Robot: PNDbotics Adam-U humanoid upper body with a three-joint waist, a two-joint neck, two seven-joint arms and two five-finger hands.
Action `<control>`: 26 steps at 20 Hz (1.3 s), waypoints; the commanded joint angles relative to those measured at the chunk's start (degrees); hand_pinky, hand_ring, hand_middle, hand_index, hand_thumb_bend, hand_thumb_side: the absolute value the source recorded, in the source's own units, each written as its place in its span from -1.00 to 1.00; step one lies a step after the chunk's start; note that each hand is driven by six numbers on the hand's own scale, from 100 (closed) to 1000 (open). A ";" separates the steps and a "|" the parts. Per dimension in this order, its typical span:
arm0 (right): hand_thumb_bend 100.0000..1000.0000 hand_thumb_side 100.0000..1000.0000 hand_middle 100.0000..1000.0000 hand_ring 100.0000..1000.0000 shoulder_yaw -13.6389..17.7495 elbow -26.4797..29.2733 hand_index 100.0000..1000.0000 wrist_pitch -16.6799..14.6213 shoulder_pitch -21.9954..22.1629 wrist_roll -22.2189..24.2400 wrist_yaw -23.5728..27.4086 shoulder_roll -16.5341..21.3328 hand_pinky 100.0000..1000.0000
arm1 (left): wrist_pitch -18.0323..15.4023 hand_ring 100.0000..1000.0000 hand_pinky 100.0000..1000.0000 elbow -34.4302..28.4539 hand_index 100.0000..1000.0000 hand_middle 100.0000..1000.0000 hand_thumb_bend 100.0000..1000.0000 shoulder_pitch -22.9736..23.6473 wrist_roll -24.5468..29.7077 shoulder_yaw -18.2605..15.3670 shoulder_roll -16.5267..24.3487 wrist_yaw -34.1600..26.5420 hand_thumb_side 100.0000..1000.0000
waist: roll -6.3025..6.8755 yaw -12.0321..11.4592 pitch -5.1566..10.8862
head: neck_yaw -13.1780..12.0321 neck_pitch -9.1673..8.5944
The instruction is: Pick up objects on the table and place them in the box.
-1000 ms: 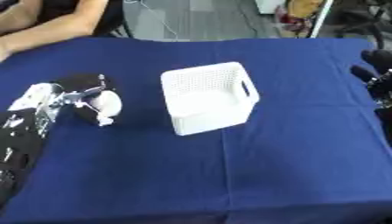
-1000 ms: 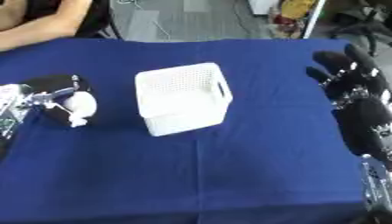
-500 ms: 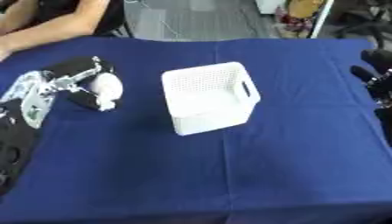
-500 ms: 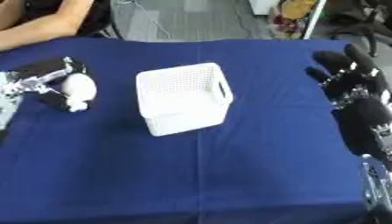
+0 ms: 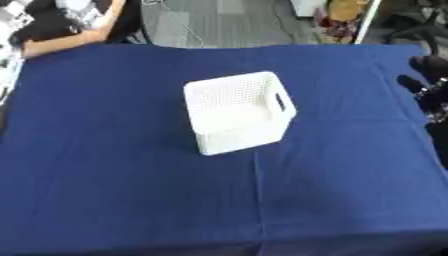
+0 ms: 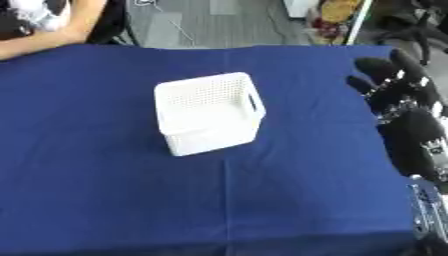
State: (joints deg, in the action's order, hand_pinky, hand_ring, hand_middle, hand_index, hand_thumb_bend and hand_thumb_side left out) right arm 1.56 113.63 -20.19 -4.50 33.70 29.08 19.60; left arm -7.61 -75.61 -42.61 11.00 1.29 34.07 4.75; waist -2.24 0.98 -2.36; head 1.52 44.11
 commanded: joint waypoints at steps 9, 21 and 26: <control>-0.85 0.09 0.75 1.00 0.25 0.97 1.00 -0.11 -0.41 -0.06 0.11 0.53 0.93 | 3.90 -1.00 -1.00 -5.02 -0.36 -0.53 -1.00 -3.26 -5.04 1.26 -1.59 -6.46 -0.10 | 0.11 0.23 0.73 | -0.03 0.01; -0.85 0.09 0.75 1.00 -0.32 0.97 1.00 0.14 -0.50 0.56 0.70 0.34 0.93 | -1.74 -1.00 -1.00 3.06 -0.33 -0.52 -1.00 -12.36 -0.59 7.81 -11.28 3.27 0.00 | -0.15 1.04 0.84 | -1.47 -0.10; -0.85 0.09 0.75 1.00 -0.52 0.97 1.00 0.30 -0.54 0.85 0.97 0.12 0.93 | -5.54 -1.00 -1.00 8.82 -0.33 -0.52 -1.00 -14.28 1.17 9.12 -15.37 9.26 -0.04 | -0.39 1.45 0.73 | -2.31 -0.03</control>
State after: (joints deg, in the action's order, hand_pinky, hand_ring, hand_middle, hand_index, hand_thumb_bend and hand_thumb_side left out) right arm 0.99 113.63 -19.81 -4.51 34.26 29.69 19.34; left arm -12.18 -67.27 -55.18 11.84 10.32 18.96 12.62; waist -2.61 2.37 -2.32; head -0.16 44.11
